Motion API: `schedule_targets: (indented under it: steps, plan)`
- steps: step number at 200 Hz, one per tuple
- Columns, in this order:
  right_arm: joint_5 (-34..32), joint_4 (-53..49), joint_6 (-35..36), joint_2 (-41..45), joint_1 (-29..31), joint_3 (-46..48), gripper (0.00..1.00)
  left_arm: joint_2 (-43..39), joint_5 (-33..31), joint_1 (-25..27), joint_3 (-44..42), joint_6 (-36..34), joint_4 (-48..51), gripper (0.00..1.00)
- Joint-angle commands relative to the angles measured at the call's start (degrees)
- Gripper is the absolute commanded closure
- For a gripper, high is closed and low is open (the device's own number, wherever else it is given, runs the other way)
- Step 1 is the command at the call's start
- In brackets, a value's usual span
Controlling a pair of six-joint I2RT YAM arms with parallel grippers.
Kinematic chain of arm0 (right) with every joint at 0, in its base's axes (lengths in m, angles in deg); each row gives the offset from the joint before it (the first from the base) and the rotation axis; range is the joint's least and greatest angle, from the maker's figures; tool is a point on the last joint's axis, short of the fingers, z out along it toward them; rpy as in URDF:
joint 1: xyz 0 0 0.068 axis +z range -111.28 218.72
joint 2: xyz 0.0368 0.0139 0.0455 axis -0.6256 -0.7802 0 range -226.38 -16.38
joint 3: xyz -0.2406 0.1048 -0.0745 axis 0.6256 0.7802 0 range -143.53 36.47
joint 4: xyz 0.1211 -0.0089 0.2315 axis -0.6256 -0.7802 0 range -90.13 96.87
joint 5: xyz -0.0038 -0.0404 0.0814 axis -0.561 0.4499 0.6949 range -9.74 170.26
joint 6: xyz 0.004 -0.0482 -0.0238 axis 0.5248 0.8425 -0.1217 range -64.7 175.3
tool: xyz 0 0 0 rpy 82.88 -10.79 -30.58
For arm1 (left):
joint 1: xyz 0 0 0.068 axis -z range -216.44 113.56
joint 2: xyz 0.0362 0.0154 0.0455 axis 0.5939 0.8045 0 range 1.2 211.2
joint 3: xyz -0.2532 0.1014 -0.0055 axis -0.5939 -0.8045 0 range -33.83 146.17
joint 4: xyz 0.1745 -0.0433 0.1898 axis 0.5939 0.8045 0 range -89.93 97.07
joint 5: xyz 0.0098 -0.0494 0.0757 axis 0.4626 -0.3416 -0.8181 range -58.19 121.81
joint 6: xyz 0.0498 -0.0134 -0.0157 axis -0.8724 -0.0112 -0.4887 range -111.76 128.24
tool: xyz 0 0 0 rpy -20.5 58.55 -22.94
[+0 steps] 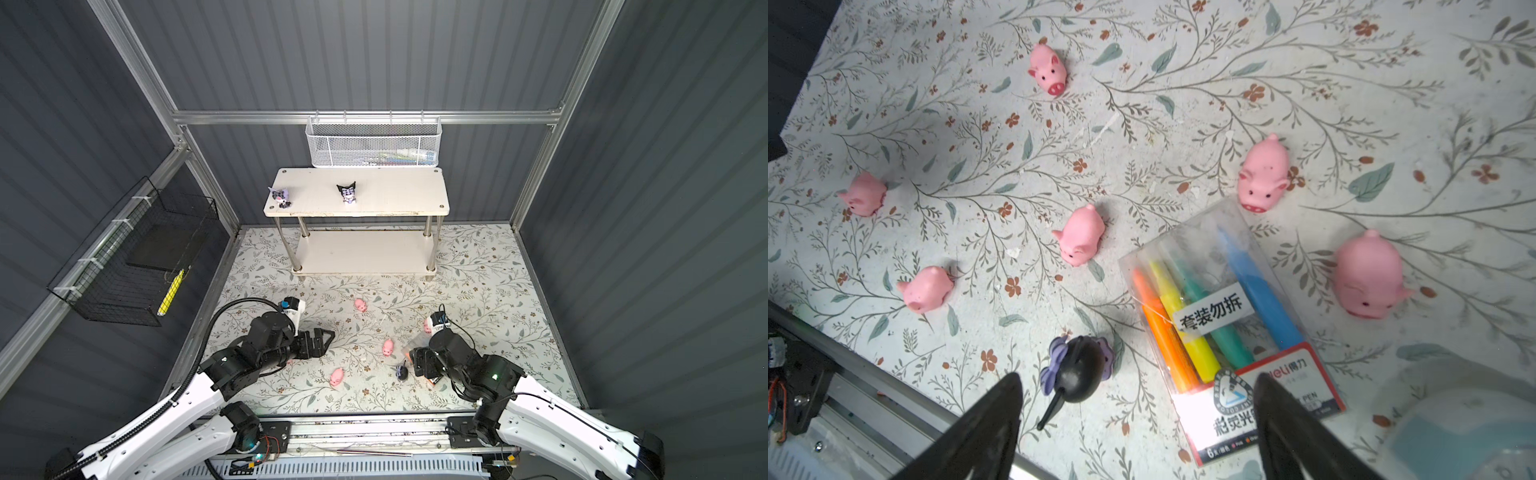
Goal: Place and organize the plastic toys onto the shelf
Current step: 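Lower the right gripper over the black figurine beside the highlighter pack and close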
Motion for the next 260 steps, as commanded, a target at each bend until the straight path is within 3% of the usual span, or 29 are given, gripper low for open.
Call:
schedule_targets:
  steps: [1, 52, 99, 174, 216, 260]
  plan:
    - [0.8, 0.7, -2.7, 0.9, 1.2, 2.1, 0.15, 3.1, -3.7, 3.7, -0.4, 0.0, -3.4, 0.01]
    - [-1.2, 5.5, -11.1, -1.5, 9.7, 6.0, 0.24, 4.1, -5.0, 4.9, -1.7, 0.8, -4.4, 0.02]
    - [-4.4, 7.1, -14.3, -7.9, 15.2, 3.7, 0.33, 2.7, -6.0, 4.8, -1.9, 0.2, -3.1, 0.02]
    - [-6.1, 5.6, -20.3, -18.9, 16.5, -1.9, 0.35, 0.1, -7.4, 4.9, -2.6, -0.5, -2.1, 0.03]
    - [-5.2, 4.5, -21.8, -25.1, 16.5, -5.6, 0.45, -0.9, -8.1, 4.9, -2.2, -1.6, -0.5, 0.03]
    - [-4.9, 2.7, -23.1, -31.1, 16.5, -8.3, 0.49, -2.0, -8.5, 4.9, -2.5, -2.1, 0.3, 0.03]
